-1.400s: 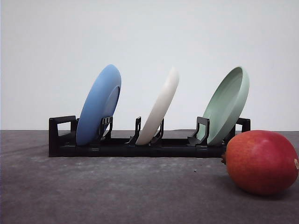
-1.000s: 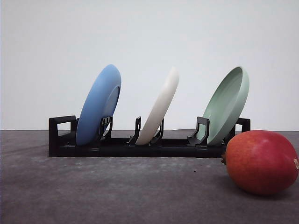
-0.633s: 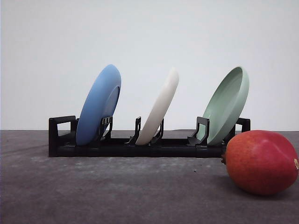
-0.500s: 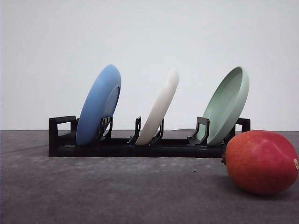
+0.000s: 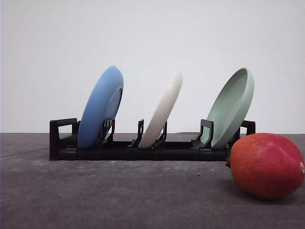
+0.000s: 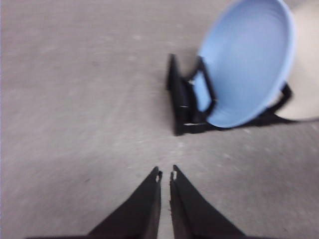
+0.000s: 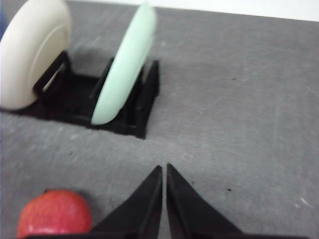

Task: Place pomegranate in white plate

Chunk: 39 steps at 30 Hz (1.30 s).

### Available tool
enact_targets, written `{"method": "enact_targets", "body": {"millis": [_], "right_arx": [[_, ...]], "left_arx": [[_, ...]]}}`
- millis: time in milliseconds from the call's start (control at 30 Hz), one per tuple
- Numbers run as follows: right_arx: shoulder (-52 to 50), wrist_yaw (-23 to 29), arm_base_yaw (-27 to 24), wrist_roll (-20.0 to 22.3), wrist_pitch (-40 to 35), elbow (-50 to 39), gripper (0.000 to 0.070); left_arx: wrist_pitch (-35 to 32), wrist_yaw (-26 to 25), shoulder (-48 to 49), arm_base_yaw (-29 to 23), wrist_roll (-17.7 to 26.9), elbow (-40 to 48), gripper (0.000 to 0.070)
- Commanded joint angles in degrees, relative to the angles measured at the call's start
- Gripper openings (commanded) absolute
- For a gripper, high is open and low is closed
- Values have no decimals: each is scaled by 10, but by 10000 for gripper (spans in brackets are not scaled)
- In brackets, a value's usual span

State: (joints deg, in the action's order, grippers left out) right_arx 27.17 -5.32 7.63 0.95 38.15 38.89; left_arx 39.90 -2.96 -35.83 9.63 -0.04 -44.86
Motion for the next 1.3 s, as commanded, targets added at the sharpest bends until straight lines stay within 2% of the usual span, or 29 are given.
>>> {"method": "enact_targets", "body": {"millis": [0,233,400,533,567,600,700,733,767,967,1133,1267], "right_arx": [[2,9,19,32,-5,6,6],[5,10,84,58,-19,6,7],[5,8,92,57,-20,6,7],[5,8,92,57,-19,6,17],[5,8,92,57,-19,6,40],[5,8,92,57,-19,6,111],[5,8,92,57,-19,6,346],[4,8,92,57,-19,6,379],[4,8,92,57,-19,6,383],[4,8,92,57,-19,6,383],[4,8,92,56,-20,6,383],[4,8,92,56,-21,6,383]], "left_arx": [[-22,-2,-16,22,24,-10,11],[-109,-2,-79,94,33,-11,11],[-130,-3,-112,129,59,-14,12],[-130,-3,-119,145,61,-15,20],[-131,-3,-119,148,61,-15,37],[-131,-3,-118,150,60,-15,82],[-130,-6,-117,155,60,-15,326],[-130,-7,-117,156,60,-15,374],[-130,-8,-117,158,60,-15,395],[-148,-28,-118,182,72,-15,395],[-210,-31,-137,226,101,-15,395],[-266,-30,-176,264,105,-15,395]]}}
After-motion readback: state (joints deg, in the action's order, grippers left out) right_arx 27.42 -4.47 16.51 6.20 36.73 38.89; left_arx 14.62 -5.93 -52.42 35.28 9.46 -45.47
